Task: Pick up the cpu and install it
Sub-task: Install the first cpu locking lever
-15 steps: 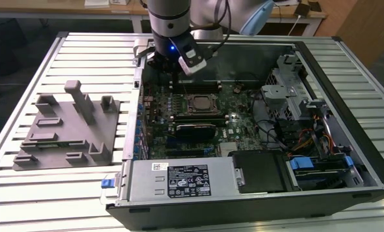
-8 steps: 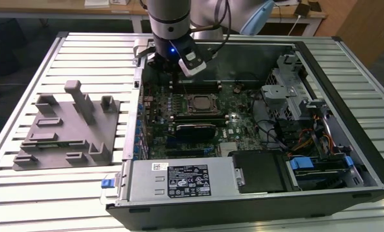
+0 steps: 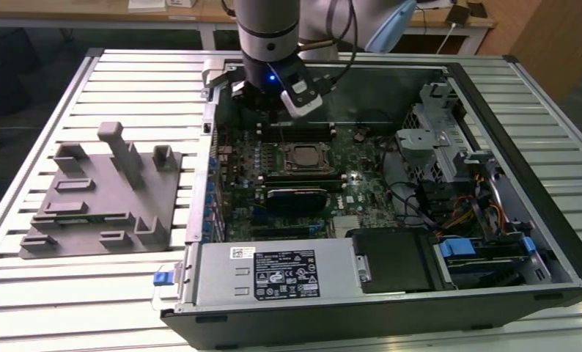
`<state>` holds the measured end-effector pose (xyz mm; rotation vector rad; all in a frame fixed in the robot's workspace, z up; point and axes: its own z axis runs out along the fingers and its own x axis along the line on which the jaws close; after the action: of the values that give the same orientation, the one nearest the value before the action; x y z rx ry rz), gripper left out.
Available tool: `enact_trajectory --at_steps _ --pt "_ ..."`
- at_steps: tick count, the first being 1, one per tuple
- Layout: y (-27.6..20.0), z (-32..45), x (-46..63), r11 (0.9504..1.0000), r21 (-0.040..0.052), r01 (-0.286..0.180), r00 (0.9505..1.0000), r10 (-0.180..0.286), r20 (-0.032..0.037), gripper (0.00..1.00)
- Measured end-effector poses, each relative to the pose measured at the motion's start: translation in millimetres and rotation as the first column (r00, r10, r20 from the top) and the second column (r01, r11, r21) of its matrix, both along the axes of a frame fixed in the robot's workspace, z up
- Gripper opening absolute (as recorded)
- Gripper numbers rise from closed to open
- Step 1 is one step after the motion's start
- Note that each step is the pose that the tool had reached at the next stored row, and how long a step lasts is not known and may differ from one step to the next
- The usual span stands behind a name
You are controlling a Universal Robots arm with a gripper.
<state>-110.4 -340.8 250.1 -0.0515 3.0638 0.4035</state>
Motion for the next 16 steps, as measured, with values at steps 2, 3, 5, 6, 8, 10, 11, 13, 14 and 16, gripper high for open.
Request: enact_trajectory --at_steps 2,3,5,6,8,10,11,13,14,16 --pt "0.0 0.0 4.7 1.0 -0.0002 0.0 1.0 0.0 -0.0017 0.11" --pt "0.0 0.0 7.1 1.0 -0.0012 0.0 1.0 0.0 -0.0023 0.11" --pt "0.0 0.0 12.3 1.0 -0.0037 0.001 1.0 -0.001 -0.0033 0.11" --pt "0.0 -0.1 15.0 1.0 -0.0045 0.001 1.0 -0.001 -0.0037 0.11" --pt "0.0 0.0 19.7 1.0 -0.0054 0.002 1.0 -0.002 -0.0042 0.11" --pt "0.0 0.0 21.5 1.0 -0.0055 0.002 1.0 -0.002 -0.0045 0.11" --pt "-0.1 0.0 21.6 1.0 -0.0054 0.002 1.0 -0.002 -0.0044 0.11" --pt "0.0 0.0 21.7 1.0 -0.0053 0.002 1.0 -0.002 -0.0043 0.11" --pt "0.0 0.0 21.8 1.0 -0.0055 0.002 1.0 -0.002 -0.0044 0.11" --pt "0.0 0.0 21.5 1.0 -0.008 0.002 1.0 -0.002 -0.0002 0.11"
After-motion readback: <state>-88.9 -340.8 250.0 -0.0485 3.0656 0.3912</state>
